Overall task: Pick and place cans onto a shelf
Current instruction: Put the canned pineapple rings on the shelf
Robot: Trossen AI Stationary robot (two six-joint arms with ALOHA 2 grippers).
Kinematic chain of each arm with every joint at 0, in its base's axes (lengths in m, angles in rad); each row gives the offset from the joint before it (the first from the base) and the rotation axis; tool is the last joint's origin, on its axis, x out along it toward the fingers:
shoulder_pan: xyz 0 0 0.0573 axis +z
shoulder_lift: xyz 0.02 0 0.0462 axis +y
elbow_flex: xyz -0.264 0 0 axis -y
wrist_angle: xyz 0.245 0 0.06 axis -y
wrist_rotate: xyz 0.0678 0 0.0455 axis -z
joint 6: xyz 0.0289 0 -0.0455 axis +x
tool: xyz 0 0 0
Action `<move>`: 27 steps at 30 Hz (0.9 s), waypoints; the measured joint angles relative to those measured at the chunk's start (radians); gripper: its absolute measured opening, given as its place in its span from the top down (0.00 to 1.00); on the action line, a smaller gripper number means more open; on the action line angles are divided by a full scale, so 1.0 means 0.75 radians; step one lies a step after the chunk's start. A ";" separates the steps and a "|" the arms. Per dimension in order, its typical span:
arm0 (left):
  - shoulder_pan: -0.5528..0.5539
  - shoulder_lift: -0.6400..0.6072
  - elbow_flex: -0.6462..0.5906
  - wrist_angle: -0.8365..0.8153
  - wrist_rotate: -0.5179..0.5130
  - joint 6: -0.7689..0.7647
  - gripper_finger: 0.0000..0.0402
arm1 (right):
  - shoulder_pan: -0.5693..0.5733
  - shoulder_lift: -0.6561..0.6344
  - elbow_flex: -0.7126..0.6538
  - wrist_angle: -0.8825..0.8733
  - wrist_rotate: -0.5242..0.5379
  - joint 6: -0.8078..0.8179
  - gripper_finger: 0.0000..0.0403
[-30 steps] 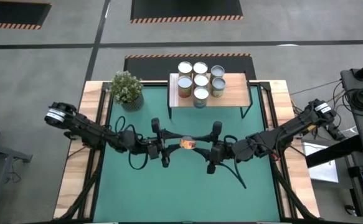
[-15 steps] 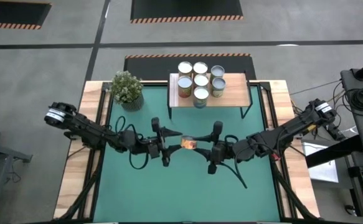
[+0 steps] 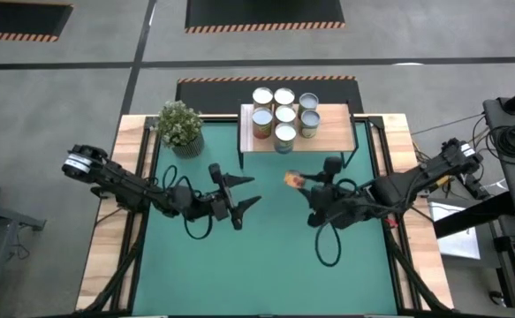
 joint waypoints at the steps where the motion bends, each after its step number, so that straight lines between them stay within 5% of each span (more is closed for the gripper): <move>1: 0.000 0.000 0.000 -0.001 -0.014 0.000 0.38 | 0.000 -0.001 0.023 -0.095 0.003 0.072 0.64; 11: 0.000 -0.001 0.000 -0.001 -0.115 0.001 0.38 | -0.049 -0.025 0.023 -0.934 0.264 0.766 0.64; 27: 0.001 -0.103 0.000 0.044 -0.115 0.249 0.38 | -0.398 -0.013 -0.207 -0.888 0.271 0.757 0.63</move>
